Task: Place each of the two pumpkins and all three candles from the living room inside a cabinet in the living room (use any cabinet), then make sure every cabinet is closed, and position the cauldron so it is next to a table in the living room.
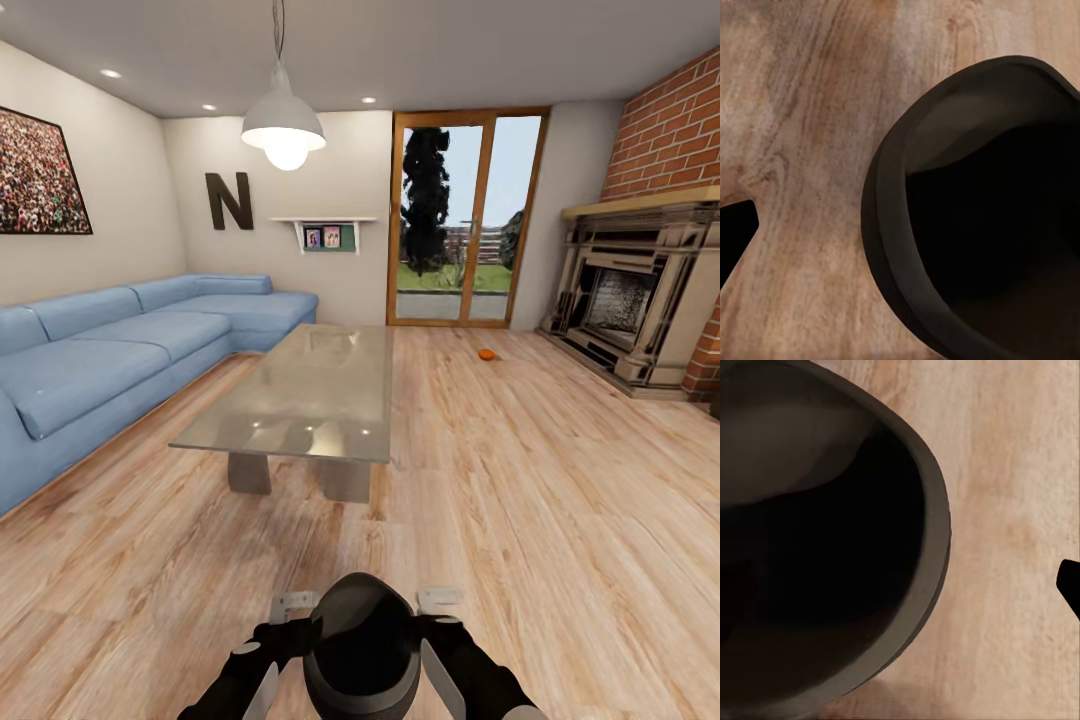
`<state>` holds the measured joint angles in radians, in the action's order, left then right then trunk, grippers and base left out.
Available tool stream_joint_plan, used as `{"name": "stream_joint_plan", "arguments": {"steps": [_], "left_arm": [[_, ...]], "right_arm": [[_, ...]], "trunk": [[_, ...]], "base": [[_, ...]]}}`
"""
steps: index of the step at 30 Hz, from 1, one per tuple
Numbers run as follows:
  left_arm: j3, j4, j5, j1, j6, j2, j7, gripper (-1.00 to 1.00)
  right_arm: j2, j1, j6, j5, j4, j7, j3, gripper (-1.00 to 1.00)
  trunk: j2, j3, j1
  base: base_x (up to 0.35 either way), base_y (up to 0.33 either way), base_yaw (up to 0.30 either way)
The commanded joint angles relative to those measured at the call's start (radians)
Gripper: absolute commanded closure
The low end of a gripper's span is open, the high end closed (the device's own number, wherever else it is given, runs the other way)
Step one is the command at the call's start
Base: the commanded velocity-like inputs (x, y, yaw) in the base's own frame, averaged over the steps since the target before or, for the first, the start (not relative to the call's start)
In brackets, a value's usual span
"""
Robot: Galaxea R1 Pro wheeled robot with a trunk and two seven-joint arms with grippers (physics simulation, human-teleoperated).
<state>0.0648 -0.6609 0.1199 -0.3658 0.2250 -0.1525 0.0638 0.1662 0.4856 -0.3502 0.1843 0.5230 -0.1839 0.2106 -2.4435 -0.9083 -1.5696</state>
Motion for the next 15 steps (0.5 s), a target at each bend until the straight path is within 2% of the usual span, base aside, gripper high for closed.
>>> {"name": "stream_joint_plan", "arguments": {"steps": [1, 8, 12, 15], "left_arm": [[0.004, -0.002, 0.010, 0.000, 0.005, 0.001, 0.007, -1.00], [0.004, -0.002, 0.010, 0.000, 0.005, 0.001, 0.006, -1.00], [0.005, -0.002, 0.010, 0.000, 0.005, 0.001, 0.007, -1.00], [0.005, -0.002, 0.010, 0.001, 0.005, 0.001, 0.006, -1.00]], "right_arm": [[-0.001, 0.000, -0.005, 0.010, 0.002, 0.002, 0.007, -1.00], [-0.001, 0.000, 0.014, 0.012, -0.001, 0.019, 0.007, -1.00], [-0.001, 0.037, 0.053, 0.016, -0.090, 0.019, 0.007, -1.00], [-0.001, 0.049, 0.076, 0.017, -0.112, 0.018, 0.007, -1.00]], "trunk": [[0.000, -0.001, 0.000], [-0.007, -0.004, -0.004], [-0.035, -0.017, -0.019], [-0.056, -0.026, -0.030]], "base": [[0.000, 0.000, 0.000], [0.000, 0.000, 0.000], [0.000, 0.000, 0.000], [0.000, 0.000, 0.000]]}}
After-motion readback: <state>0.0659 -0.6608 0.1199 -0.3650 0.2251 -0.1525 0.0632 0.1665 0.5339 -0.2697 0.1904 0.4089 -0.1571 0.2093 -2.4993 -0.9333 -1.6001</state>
